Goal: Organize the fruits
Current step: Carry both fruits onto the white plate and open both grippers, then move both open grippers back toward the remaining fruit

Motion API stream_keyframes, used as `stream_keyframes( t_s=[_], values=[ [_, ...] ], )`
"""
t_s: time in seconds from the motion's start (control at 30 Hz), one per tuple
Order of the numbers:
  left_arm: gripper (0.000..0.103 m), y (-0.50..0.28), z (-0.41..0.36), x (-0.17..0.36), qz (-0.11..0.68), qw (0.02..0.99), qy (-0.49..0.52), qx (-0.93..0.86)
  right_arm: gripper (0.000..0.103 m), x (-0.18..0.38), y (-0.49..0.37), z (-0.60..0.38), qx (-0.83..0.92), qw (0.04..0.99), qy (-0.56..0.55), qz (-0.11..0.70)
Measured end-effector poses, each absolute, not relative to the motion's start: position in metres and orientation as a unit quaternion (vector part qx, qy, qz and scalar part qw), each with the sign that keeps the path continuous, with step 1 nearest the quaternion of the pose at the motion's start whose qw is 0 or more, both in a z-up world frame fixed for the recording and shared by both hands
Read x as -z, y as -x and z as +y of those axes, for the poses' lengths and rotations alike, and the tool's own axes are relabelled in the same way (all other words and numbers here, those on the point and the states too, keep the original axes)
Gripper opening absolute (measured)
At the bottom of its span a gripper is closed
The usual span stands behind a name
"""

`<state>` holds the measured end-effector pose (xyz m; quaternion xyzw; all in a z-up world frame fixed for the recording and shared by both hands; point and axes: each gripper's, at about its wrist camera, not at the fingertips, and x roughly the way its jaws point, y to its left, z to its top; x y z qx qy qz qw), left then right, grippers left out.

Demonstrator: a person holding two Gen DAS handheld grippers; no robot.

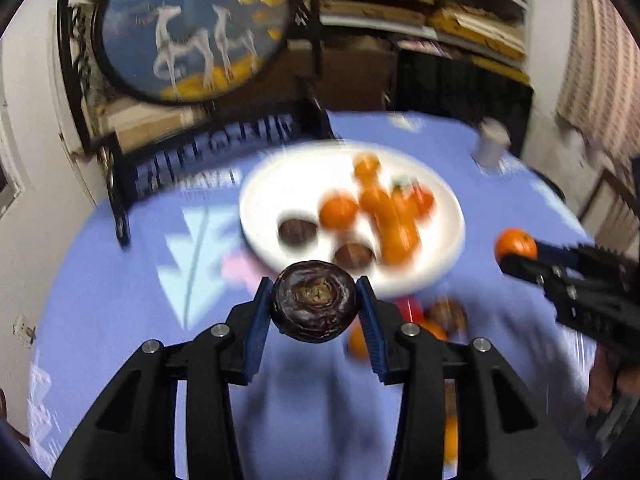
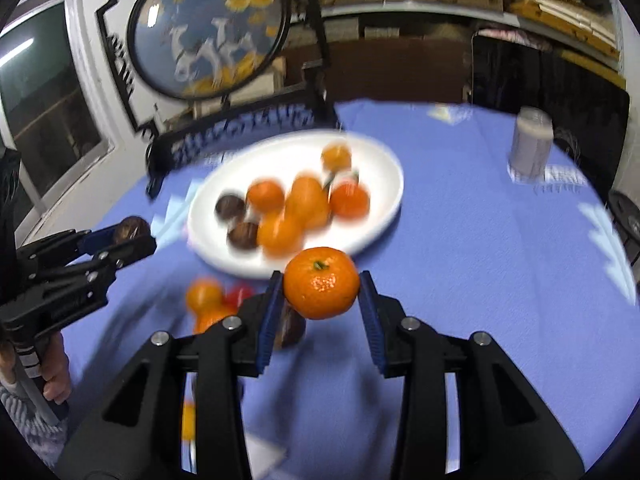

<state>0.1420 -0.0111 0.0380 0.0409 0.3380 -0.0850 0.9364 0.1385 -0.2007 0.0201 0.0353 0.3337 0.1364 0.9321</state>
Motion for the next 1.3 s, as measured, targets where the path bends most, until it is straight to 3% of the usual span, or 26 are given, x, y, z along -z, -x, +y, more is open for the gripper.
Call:
stream_keyframes(
  t_s=[0.33, 0.37, 0.4, 0.43, 0.63, 0.73, 0.83, 1.07, 1.3],
  values=[
    [0.043, -0.253, -0.015, -0.024, 0.354, 0.934, 0.011, 0.052, 0.039, -0.01, -0.213, -0.185, -0.137, 0.927, -0.043, 0.347],
    [0.043, -0.259, -0.015, -0.019, 0.357, 0.933, 0.011, 0.05, 0.05, -0.01, -0.213, -0.186, -0.14, 0.927, -0.046, 0.345],
    [0.044, -0.262, -0.015, -0.015, 0.362, 0.931, 0.01, 0.046, 0.071, -0.009, -0.212, -0.187, -0.142, 0.928, -0.048, 0.341],
    [0.045, -0.263, -0.013, -0.009, 0.366, 0.93, 0.014, 0.044, 0.076, -0.01, -0.21, -0.188, -0.138, 0.931, -0.048, 0.334],
    [0.06, -0.241, 0.0, -0.022, 0.348, 0.936, 0.034, 0.042, 0.076, -0.026, -0.19, -0.19, -0.14, 0.941, -0.042, 0.304],
    [0.072, -0.217, 0.009, -0.034, 0.335, 0.939, 0.057, 0.051, 0.079, -0.037, -0.169, -0.192, -0.144, 0.946, -0.041, 0.288],
    [0.072, -0.183, 0.014, -0.036, 0.317, 0.946, 0.054, 0.042, 0.086, -0.038, -0.147, -0.193, -0.143, 0.949, -0.042, 0.279],
    [0.073, -0.124, 0.006, -0.006, 0.341, 0.939, 0.005, 0.035, 0.091, -0.014, -0.112, -0.204, -0.137, 0.941, -0.055, 0.305],
    [0.073, -0.123, -0.018, 0.012, 0.366, 0.928, -0.034, 0.064, 0.091, -0.005, -0.11, -0.219, -0.131, 0.933, -0.084, 0.324]
  ],
)
